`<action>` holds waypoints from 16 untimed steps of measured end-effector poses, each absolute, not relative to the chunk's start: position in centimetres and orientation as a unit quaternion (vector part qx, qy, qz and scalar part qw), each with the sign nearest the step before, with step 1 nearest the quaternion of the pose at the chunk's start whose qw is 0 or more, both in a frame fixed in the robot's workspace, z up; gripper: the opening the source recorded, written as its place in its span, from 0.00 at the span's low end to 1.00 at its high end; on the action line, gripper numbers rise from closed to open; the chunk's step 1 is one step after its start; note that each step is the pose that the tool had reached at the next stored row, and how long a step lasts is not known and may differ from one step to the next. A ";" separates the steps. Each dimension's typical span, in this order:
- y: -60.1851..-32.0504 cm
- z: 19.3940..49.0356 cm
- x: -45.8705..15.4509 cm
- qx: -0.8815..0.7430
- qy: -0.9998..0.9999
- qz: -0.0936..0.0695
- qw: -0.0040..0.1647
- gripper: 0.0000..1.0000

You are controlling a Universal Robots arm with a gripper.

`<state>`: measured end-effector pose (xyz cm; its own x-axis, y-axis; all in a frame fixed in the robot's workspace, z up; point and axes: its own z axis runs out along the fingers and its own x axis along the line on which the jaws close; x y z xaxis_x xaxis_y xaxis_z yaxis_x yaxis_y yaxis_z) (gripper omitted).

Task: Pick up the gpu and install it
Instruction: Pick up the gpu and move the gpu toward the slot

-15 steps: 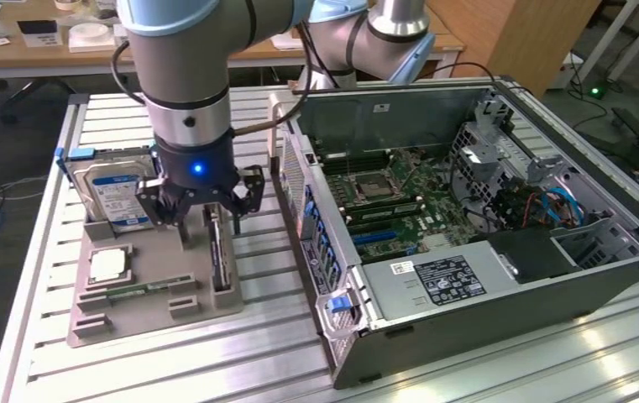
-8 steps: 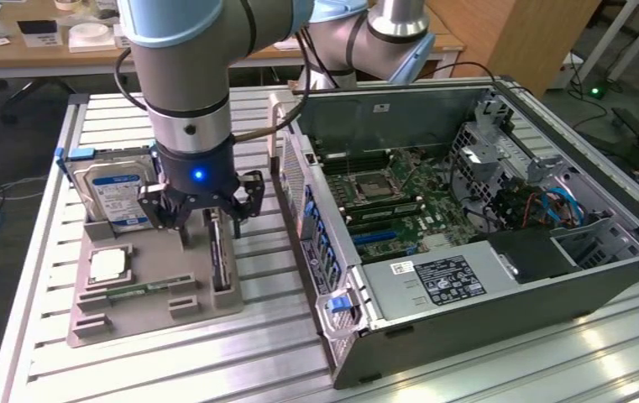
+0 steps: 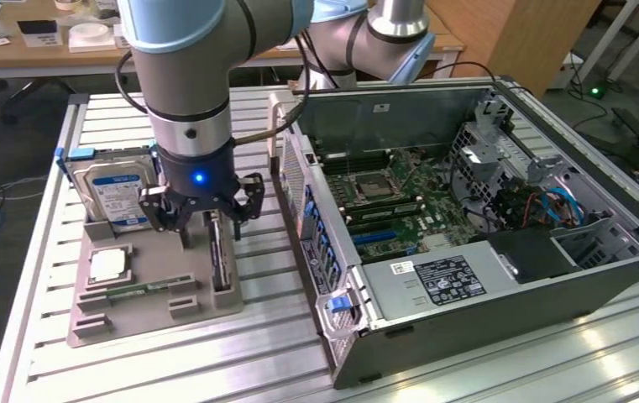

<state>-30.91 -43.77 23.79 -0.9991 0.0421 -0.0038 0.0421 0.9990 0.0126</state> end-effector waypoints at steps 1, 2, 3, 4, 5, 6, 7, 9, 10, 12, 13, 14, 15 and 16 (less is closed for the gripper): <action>-43.7 23.6 -30.9 0.021 1.000 0.006 0.002 0.72; -43.7 23.4 -30.9 0.021 1.000 0.006 0.002 0.72; -43.5 23.3 -30.9 0.021 1.000 0.006 0.002 0.72; -43.4 23.1 -30.9 0.021 1.000 0.006 0.002 0.72; -43.4 22.9 -30.9 0.021 1.000 0.006 0.002 0.72; -43.3 22.8 -30.9 0.021 1.000 0.006 0.002 0.72; -43.3 22.6 -30.9 0.021 1.000 0.006 0.002 0.72; -43.3 22.2 -30.9 0.021 1.000 0.006 0.002 0.72; -43.3 22.0 -30.9 0.021 1.000 0.006 0.002 0.72; -43.3 21.7 -30.9 0.022 1.000 0.006 0.002 0.72; -43.3 21.5 -30.9 0.022 1.000 0.006 0.002 0.72; -43.3 21.3 -30.9 0.022 1.000 0.006 0.002 0.72; -43.3 21.2 -30.9 0.022 1.000 0.006 0.002 0.72; -43.3 21.2 -30.9 0.022 1.000 0.006 0.002 0.72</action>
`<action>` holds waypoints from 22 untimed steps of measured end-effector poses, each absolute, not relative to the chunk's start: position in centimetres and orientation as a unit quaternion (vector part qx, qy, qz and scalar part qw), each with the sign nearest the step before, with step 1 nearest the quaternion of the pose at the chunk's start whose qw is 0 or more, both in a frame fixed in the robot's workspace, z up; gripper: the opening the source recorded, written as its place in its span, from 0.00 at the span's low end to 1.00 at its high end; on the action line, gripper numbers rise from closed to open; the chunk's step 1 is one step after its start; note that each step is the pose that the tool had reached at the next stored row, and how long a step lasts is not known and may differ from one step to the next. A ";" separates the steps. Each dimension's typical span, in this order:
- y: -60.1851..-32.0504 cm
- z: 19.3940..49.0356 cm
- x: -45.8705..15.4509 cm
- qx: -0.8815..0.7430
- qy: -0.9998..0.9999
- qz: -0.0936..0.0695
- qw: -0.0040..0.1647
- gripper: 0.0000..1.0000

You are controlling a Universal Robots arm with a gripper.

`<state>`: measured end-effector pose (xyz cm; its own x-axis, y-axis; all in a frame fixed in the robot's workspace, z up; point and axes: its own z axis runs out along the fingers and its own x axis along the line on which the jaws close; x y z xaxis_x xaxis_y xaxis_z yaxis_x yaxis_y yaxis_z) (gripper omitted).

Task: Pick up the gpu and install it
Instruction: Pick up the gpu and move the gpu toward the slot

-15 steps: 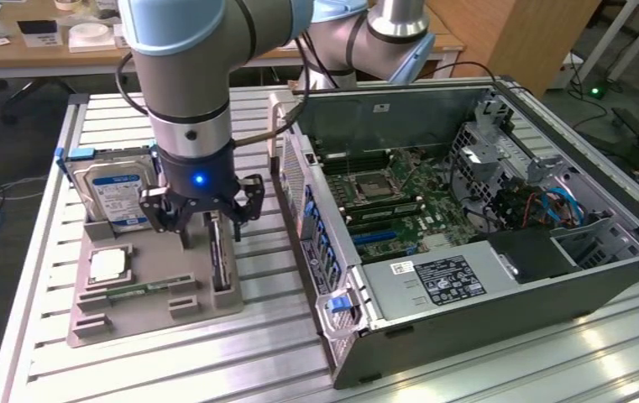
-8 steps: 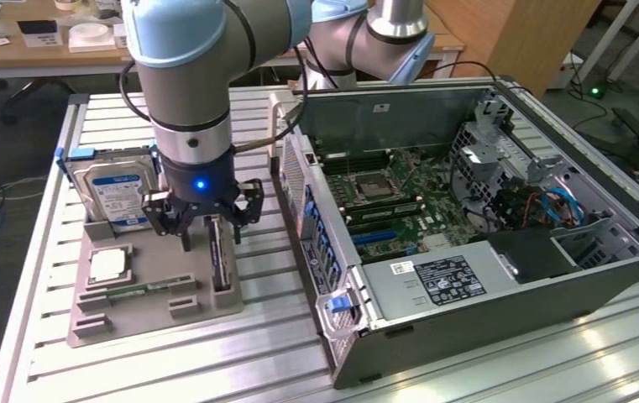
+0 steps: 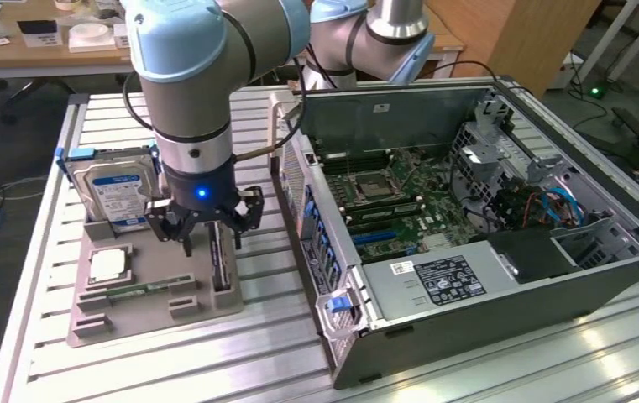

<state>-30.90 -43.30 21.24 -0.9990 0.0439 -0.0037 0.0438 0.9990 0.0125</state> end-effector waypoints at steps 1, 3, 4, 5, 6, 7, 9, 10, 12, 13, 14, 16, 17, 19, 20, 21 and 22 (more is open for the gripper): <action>-43.3 21.2 -30.9 0.022 1.000 0.006 0.002 0.72; -43.3 21.2 -30.9 0.022 1.000 0.006 0.002 0.72; -43.3 21.2 -30.9 0.022 1.000 0.006 0.002 0.72; -43.3 21.2 -30.9 0.022 1.000 0.006 0.002 0.72; -43.3 21.2 -30.8 0.022 1.000 0.006 0.002 0.72; -43.3 21.2 -30.8 0.022 1.000 0.006 0.002 0.71; -43.3 21.2 -30.7 0.022 1.000 0.006 0.002 0.64; -43.3 21.2 -30.7 0.022 1.000 0.006 0.002 0.64; -43.3 21.2 -30.6 0.022 1.000 0.006 0.002 0.64; -43.3 21.2 -30.6 0.022 1.000 0.006 0.002 0.64; -43.3 21.2 -30.6 0.022 1.000 0.006 0.002 0.64; -43.3 21.1 -30.6 0.022 1.000 0.006 0.002 0.62; -43.3 21.1 -30.6 0.022 1.000 0.006 0.002 0.56; -43.3 21.1 -30.5 0.022 1.000 0.006 0.002 0.56; -43.3 21.1 -30.5 0.022 1.000 0.006 0.002 0.56; -43.3 21.1 -30.5 0.022 1.000 0.006 0.002 0.54; -43.3 21.1 -30.5 0.022 1.000 0.006 0.002 0.54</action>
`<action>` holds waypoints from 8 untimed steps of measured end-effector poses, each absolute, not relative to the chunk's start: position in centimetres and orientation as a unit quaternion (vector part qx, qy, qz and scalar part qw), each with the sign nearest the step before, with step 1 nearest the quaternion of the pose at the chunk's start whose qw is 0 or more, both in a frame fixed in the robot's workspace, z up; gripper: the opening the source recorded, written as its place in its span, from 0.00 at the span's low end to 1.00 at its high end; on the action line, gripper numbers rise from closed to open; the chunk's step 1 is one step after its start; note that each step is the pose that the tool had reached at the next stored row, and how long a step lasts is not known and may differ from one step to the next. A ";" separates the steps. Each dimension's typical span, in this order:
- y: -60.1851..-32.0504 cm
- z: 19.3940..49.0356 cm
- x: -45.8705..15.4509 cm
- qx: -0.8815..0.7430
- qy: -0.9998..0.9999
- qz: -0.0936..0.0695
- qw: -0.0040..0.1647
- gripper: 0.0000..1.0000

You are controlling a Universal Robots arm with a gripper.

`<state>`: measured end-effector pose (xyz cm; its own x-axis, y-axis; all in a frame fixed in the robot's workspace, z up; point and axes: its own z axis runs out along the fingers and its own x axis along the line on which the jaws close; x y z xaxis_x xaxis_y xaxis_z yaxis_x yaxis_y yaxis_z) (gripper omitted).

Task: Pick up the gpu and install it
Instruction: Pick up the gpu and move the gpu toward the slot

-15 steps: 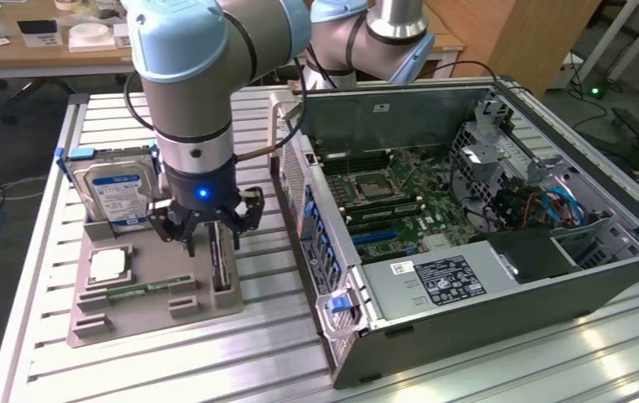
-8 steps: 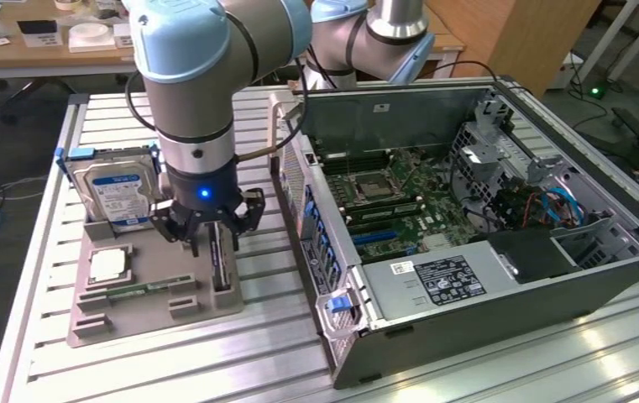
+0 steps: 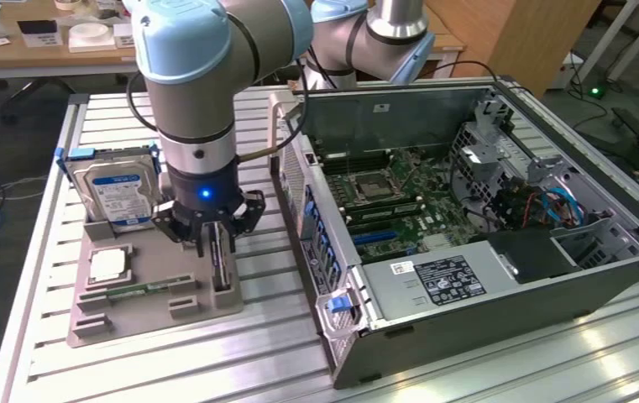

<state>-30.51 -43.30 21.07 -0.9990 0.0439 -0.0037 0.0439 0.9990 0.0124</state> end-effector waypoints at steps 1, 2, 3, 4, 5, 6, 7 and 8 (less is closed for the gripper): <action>-43.3 21.1 -30.5 0.022 1.000 0.006 0.002 0.47; -43.3 21.0 -30.5 0.022 1.000 0.006 0.002 0.47; -43.3 21.0 -30.5 0.022 1.000 0.006 0.002 0.47; -43.3 21.0 -30.4 0.022 1.000 0.006 0.002 0.47; -43.3 21.0 -30.4 0.022 1.000 0.006 0.002 0.47; -43.3 21.0 -30.4 0.022 1.000 0.006 0.002 0.47; -43.3 21.0 -30.4 0.022 1.000 0.006 0.002 0.46; -43.3 21.0 -30.4 0.022 1.000 0.006 0.002 0.46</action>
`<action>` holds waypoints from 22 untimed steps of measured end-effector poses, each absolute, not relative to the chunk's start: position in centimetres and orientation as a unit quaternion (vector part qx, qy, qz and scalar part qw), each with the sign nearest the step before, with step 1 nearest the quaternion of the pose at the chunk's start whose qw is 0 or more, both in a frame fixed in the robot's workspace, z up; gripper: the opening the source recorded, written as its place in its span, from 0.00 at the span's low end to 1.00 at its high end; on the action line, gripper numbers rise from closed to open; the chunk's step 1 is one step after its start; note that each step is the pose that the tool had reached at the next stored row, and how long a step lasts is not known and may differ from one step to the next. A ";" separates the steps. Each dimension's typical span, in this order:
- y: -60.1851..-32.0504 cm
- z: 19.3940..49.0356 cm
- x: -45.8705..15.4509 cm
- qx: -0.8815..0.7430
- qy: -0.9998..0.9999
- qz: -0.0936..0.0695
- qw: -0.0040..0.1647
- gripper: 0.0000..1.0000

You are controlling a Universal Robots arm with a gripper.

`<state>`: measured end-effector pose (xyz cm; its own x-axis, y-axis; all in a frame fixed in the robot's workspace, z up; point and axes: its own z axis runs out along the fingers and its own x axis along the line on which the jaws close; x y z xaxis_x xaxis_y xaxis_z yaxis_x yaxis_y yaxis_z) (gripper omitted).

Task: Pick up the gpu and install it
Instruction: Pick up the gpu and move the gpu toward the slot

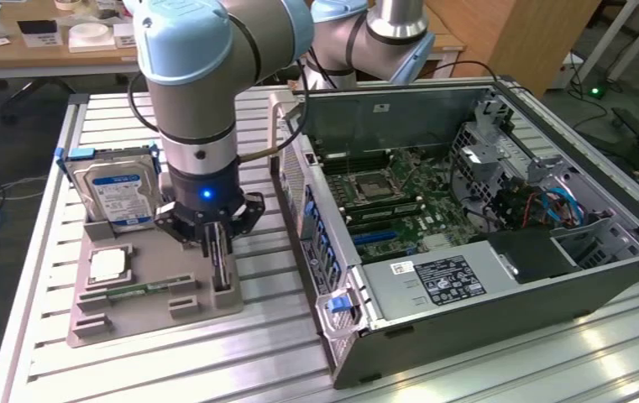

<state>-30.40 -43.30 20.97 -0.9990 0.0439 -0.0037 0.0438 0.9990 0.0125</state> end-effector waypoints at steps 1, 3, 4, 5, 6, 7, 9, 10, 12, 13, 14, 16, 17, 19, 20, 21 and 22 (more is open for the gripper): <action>-43.3 21.0 -30.4 0.022 1.000 0.006 0.002 0.40; -43.3 20.9 -30.4 0.022 1.000 0.006 0.002 0.33; -43.3 20.9 -30.4 0.022 1.000 0.006 0.002 0.33; -43.3 20.9 -30.3 0.022 1.000 0.006 0.002 0.33; -43.3 20.9 -30.3 0.022 1.000 0.006 0.002 0.31; -43.3 20.9 -30.3 0.022 1.000 0.006 0.002 0.31; -43.3 20.9 -30.3 0.022 1.000 0.006 0.002 0.28; -43.3 20.9 -30.2 0.022 1.000 0.006 0.002 0.28; -43.3 20.9 -30.2 0.022 1.000 0.006 0.002 0.28; -43.3 20.9 -30.2 0.022 1.000 0.006 0.002 0.28; -43.3 20.9 -30.2 0.022 1.000 0.007 0.002 0.28; -43.3 20.8 -30.2 0.022 1.000 0.007 0.002 0.28; -43.3 20.8 -30.2 0.022 1.000 0.007 0.002 0.28; -43.3 20.9 -30.2 0.022 1.000 0.007 0.002 0.28; -43.3 21.0 -30.2 0.022 1.000 0.007 0.003 0.28; -43.3 21.2 -30.2 0.022 1.000 0.007 0.002 0.28; -43.3 21.4 -30.2 0.022 1.000 0.007 0.002 0.28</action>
